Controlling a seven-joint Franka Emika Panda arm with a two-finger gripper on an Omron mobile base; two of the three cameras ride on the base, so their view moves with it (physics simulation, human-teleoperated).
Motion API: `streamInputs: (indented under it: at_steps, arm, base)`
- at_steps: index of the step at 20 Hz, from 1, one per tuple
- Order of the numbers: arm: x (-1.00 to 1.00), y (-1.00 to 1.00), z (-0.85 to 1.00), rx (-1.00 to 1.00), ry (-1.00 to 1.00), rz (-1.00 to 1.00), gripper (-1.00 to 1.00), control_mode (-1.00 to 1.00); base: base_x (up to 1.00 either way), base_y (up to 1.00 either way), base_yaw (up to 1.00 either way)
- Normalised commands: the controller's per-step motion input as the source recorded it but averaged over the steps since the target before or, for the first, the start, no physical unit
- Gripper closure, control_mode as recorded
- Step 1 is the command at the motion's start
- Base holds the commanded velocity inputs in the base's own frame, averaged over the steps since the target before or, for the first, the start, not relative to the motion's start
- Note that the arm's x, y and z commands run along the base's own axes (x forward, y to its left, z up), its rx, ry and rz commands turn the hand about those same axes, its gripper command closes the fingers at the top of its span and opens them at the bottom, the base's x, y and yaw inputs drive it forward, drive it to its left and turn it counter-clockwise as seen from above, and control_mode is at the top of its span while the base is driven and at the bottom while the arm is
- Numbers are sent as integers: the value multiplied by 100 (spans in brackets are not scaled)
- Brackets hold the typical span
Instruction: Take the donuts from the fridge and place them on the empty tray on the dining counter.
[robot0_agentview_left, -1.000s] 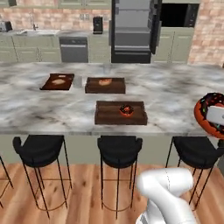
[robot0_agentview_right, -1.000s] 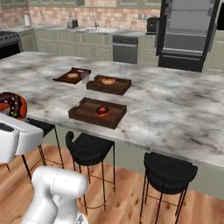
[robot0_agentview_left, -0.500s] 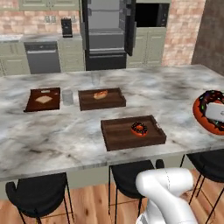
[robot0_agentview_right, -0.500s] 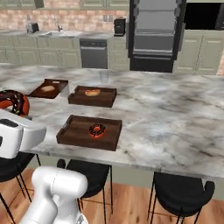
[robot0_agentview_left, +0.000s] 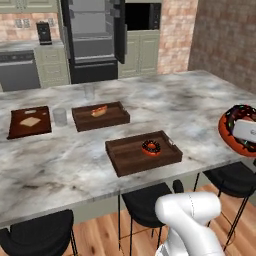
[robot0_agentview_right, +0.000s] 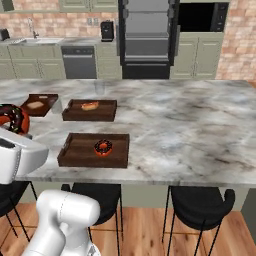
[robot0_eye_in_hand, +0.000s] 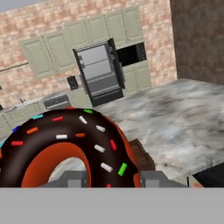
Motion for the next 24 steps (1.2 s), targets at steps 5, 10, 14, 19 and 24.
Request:
streamInputs:
  at_steps: [5, 10, 14, 19, 24]
  arm:
    - [80, 2, -1, 9, 50, -1, 100, -100]
    - [97, 20, -20, 0, 63, 0, 100, -100]
    - [70, 53, -57, 0, 42, 0, 100, -100]
    - [59, 49, -80, 0, 27, 0, 100, -100]
    - [55, 5, -78, 4, 14, 0, 100, -100]
  base:
    - [20, 1, -2]
    - [0, 0, 0]
    - [0, 0, 0]
    - [0, 0, 0]
    - [0, 0, 0]
